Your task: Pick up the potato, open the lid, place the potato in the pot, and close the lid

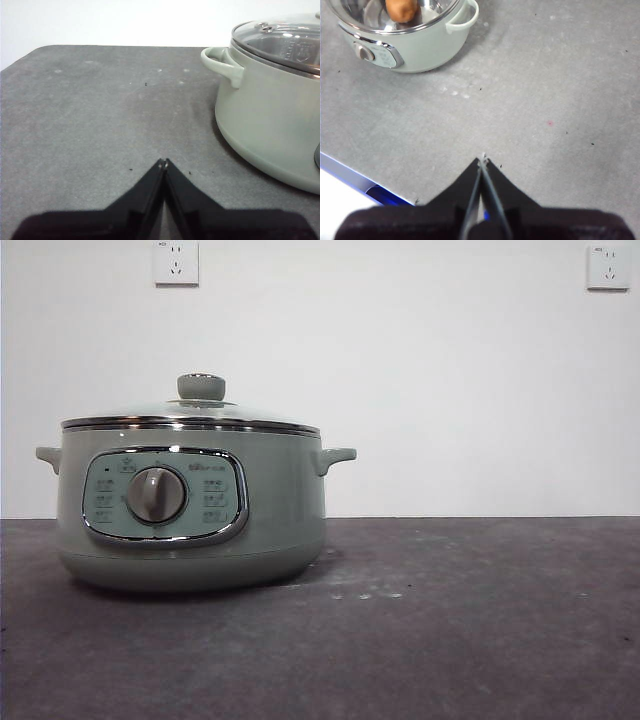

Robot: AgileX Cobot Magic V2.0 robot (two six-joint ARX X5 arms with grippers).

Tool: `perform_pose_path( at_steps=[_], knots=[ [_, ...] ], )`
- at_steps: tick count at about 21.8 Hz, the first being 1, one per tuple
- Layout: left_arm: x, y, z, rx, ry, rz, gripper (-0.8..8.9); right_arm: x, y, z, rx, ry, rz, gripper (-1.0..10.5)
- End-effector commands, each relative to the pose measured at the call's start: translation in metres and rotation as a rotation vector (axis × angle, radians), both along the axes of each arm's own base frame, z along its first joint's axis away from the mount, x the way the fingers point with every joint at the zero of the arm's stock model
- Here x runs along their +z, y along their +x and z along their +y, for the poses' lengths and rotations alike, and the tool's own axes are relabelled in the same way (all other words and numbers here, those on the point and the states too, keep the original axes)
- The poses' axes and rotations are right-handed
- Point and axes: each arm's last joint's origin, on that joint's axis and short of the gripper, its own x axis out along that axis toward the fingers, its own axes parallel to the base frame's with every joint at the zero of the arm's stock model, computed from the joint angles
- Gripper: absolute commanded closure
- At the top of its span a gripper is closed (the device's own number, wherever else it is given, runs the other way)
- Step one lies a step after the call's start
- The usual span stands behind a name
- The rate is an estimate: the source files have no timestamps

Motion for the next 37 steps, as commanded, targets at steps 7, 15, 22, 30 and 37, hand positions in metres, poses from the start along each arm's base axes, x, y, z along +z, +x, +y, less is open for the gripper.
perform_pose_path(
  at_steps=[7, 15, 22, 30, 37],
  knots=[
    [-0.005, 0.001, 0.000, 0.002, 0.000, 0.026, 8.16, -0.044, 0.013, -0.031, -0.186, -0.007, -0.210, 9.5],
    [-0.005, 0.001, 0.000, 0.002, 0.000, 0.027, 8.16, -0.189, 0.009, -0.079, -0.540, 0.205, -0.671, 9.5],
    [-0.005, 0.001, 0.000, 0.002, 0.000, 0.026, 8.16, -0.248, 0.005, -0.088, -0.601, 0.171, -0.645, 9.5],
    [-0.005, 0.001, 0.000, 0.002, 0.000, 0.026, 8.16, -0.270, 0.005, -0.088, -0.584, 0.181, -0.632, 9.5],
    [-0.005, 0.002, 0.000, 0.002, 0.000, 0.029, 8.16, -0.271, 0.006, -0.087, -0.548, 0.181, -0.632, 9.5]
  ],
)
